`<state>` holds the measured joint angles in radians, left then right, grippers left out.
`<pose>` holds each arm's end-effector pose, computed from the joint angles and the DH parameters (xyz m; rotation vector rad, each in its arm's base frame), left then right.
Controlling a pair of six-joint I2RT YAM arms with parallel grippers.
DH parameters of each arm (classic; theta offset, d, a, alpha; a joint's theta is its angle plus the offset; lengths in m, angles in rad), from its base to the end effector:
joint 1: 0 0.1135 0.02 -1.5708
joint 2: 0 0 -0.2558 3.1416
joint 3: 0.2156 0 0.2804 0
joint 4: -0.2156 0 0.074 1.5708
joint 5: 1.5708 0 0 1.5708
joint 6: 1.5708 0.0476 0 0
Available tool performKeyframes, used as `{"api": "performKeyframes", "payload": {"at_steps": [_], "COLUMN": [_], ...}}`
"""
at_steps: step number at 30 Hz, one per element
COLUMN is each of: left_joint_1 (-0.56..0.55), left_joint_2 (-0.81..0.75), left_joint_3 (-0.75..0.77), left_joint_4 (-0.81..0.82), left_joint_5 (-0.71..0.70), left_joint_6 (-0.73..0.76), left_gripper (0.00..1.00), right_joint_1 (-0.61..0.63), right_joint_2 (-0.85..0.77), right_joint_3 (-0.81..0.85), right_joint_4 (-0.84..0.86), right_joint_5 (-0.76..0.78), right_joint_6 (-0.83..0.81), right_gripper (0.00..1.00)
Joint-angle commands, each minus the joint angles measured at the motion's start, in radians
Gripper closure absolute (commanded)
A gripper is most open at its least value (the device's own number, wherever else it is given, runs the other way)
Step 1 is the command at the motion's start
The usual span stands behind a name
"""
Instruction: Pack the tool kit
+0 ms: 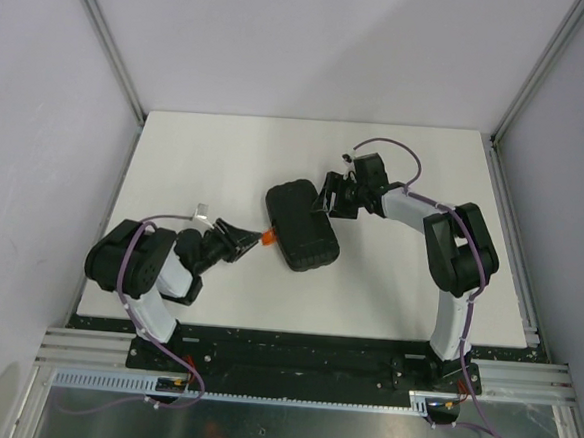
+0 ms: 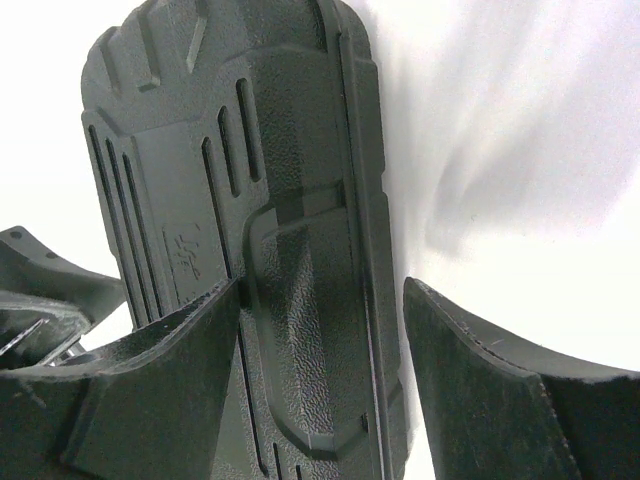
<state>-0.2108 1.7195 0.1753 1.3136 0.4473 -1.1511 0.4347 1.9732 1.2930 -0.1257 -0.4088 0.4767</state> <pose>0.2294 -0.0701 0.0675 -0.5756 1.9162 -1.3303 0.4023 0.2077 0.1383 -0.1546 2.4833 0.9005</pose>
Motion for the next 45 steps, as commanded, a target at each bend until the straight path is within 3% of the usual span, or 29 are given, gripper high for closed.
{"api": "performKeyframes", "payload": {"at_steps": [1, 12, 18, 30, 34, 38, 39, 42, 45], "left_joint_1": [0.013, 0.014, 0.012, -0.028, -0.033, -0.038, -0.039, -0.042, -0.046], "left_joint_2": [-0.031, 0.074, 0.119, 0.155, 0.115, 0.090, 0.090, 0.102, 0.129], "left_joint_3": [-0.024, 0.058, 0.101, 0.194, 0.194, 0.195, 0.195, 0.195, 0.198], "left_joint_4": [-0.054, -0.128, -0.211, -0.220, -0.202, -0.181, -0.181, -0.177, -0.165], "left_joint_5": [-0.099, -0.131, -0.141, -0.010, 0.002, 0.000, -0.004, -0.008, -0.003], "left_joint_6": [0.053, 0.073, 0.079, 0.109, 0.108, 0.101, 0.100, 0.095, 0.088], "left_gripper": [0.62, 0.98, 1.00, 1.00, 0.94, 0.56, 0.50, 0.45, 0.46], "right_joint_1": [0.005, 0.004, 0.005, 0.006, 0.007, 0.008, 0.008, 0.009, 0.009], "right_joint_2": [0.070, 0.079, 0.087, 0.100, 0.101, 0.102, 0.102, 0.101, 0.103], "right_joint_3": [-0.019, -0.019, -0.020, -0.018, -0.018, -0.020, -0.020, -0.019, -0.020], "right_joint_4": [-0.111, -0.115, -0.116, -0.109, -0.107, -0.111, -0.112, -0.115, -0.117], "right_joint_5": [0.076, 0.071, 0.074, 0.072, 0.068, 0.067, 0.067, 0.067, 0.066], "right_joint_6": [-0.044, -0.038, -0.033, -0.023, -0.025, -0.029, -0.030, -0.033, -0.037], "right_gripper": [0.31, 0.32, 0.33, 0.33, 0.34, 0.34, 0.34, 0.34, 0.34]}}
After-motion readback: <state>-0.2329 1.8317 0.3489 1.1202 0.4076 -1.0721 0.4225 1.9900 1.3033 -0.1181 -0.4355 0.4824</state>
